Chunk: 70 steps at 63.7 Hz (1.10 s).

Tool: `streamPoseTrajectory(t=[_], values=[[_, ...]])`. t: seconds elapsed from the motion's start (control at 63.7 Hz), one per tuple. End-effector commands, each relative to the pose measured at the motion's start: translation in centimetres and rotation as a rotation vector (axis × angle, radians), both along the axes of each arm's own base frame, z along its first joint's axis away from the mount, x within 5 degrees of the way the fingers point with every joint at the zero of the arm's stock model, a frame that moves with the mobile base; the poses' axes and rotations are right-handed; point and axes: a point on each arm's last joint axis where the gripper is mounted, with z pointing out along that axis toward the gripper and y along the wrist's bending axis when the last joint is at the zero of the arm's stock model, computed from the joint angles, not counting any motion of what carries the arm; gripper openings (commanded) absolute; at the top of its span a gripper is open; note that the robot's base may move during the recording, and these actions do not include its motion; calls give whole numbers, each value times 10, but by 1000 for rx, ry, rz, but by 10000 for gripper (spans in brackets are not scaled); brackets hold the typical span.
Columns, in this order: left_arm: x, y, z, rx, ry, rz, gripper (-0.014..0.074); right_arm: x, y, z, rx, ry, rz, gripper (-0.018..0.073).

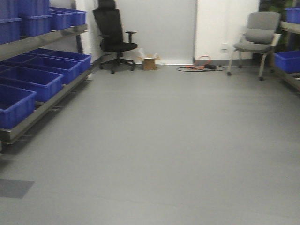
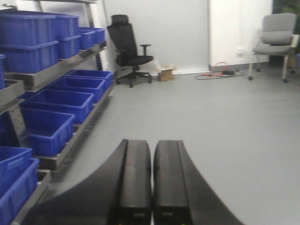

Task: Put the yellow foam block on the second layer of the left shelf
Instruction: 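Drive the base up to the shelf of blue bins, cube held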

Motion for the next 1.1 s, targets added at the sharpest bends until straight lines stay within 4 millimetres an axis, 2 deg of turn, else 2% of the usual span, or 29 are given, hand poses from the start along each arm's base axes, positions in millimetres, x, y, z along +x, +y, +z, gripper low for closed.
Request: streamPoseTrajectory(t=[0.0, 1.083], values=[[-1, 0, -1, -13, -70, -4, 124, -1, 0, 16, -12, -106, -2, 501], [-1, 0, -1, -13, -70, -4, 124, -1, 0, 16, -12, -106, -2, 501]])
